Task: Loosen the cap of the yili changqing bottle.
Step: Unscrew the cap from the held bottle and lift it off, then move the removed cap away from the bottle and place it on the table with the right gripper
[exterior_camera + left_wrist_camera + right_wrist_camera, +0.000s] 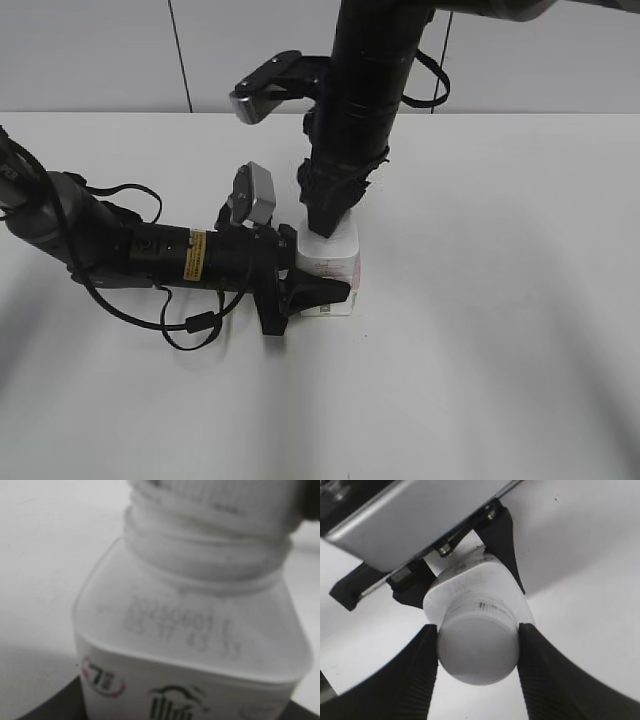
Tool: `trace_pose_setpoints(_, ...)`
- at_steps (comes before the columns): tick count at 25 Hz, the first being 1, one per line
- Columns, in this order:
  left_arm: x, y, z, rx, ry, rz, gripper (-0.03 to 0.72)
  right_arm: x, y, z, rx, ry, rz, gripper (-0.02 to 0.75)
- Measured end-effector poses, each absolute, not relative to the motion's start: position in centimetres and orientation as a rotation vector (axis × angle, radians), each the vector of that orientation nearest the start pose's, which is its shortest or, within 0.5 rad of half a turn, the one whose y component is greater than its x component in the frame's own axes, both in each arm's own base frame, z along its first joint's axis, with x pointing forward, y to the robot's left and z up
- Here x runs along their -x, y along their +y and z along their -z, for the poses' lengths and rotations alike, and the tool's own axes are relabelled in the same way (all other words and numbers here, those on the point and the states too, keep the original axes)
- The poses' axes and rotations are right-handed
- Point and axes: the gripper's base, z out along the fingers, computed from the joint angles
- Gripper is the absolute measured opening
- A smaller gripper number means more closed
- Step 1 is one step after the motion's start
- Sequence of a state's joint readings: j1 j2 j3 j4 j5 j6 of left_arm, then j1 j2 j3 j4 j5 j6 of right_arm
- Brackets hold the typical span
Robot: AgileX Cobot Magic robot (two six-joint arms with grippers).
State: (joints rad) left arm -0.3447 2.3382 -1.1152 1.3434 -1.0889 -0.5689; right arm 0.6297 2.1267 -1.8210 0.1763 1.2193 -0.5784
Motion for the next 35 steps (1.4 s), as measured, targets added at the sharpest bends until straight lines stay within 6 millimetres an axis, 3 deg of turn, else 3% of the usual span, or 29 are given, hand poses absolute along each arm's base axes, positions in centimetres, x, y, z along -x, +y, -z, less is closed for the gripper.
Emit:
trace_pose_setpoints(4, -33.4, -20.4, -5.1, -1.327, 1.592, 1.058, 0.365, -35.0, 27.3, -22.1, 1.855, 2.344, -0.240, 0.386)
trace_pose_setpoints(11, -33.4, -20.4, -5.0, -1.326, 1.595, 1.061, 0.365, -34.9, 27.3, -22.5, 1.892, 2.298, -0.233, 0.386)
trace_pose_setpoints(19, -33.4, -20.4, -5.0, -1.324, 1.600, 1.066, 0.365, -34.0, 26.6, -26.5, 1.830, 2.236, -0.217, 0.386)
trace_pose_setpoints(25, -33.4, -20.4, -5.0, -1.323, 1.602, 1.070, 0.365, -35.2, 24.0, -28.1, 1.454, 2.473, -0.185, 0.386)
trace_pose_setpoints(30, -33.4, -20.4, -5.1, -1.324, 1.601, 1.071, 0.365, -38.8, 17.5, -28.0, 0.937, 2.717, -0.190, 0.386)
trace_pose_setpoints(35, -33.4, -20.4, -5.0, -1.326, 1.601, 1.072, 0.365, -40.3, 11.7, -26.3, 0.636, 2.861, -0.225, 0.386)
